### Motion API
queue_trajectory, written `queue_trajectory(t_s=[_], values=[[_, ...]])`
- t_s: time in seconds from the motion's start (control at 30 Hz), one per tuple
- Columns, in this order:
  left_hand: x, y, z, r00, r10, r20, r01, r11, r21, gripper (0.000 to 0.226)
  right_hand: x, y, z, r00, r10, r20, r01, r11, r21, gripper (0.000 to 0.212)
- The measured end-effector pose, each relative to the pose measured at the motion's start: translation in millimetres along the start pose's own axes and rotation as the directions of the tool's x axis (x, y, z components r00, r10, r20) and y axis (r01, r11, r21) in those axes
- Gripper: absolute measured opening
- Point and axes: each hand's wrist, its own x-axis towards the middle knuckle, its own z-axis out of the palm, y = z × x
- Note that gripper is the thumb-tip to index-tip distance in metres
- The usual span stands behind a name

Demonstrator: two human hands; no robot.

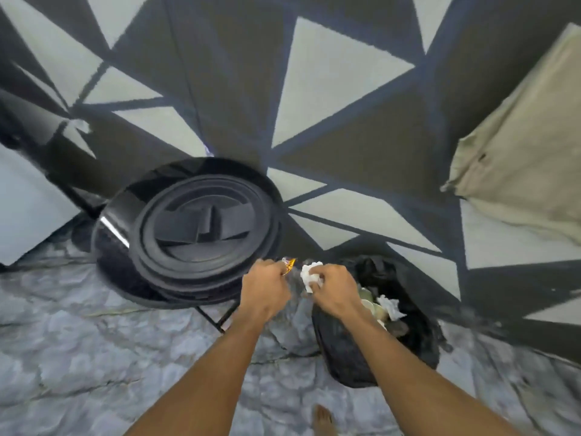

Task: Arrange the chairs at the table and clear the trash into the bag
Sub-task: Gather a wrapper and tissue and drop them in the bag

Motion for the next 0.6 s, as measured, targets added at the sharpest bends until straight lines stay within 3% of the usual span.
queue_trajectory(t_s=[0.27, 0.5, 0.6], values=[[43, 154, 142, 0.943, 0.132, 0.306, -0.124, 0.991, -0.046, 0.021, -1, 189, -51, 0.926, 0.373, -0.054, -0.369, 0.926, 0.084, 0.023], [63, 199, 217, 0.905, 0.048, 0.423, 0.043, 0.978, -0.203, 0.018, 8, 267, -55, 0.852, 0.523, -0.022, -0.514, 0.843, 0.157, 0.018], [67, 198, 239, 0.877, 0.049, 0.478, 0.073, 0.970, -0.233, 0.019, 11, 281, -48, 0.843, 0.538, -0.016, -0.526, 0.829, 0.190, 0.032]])
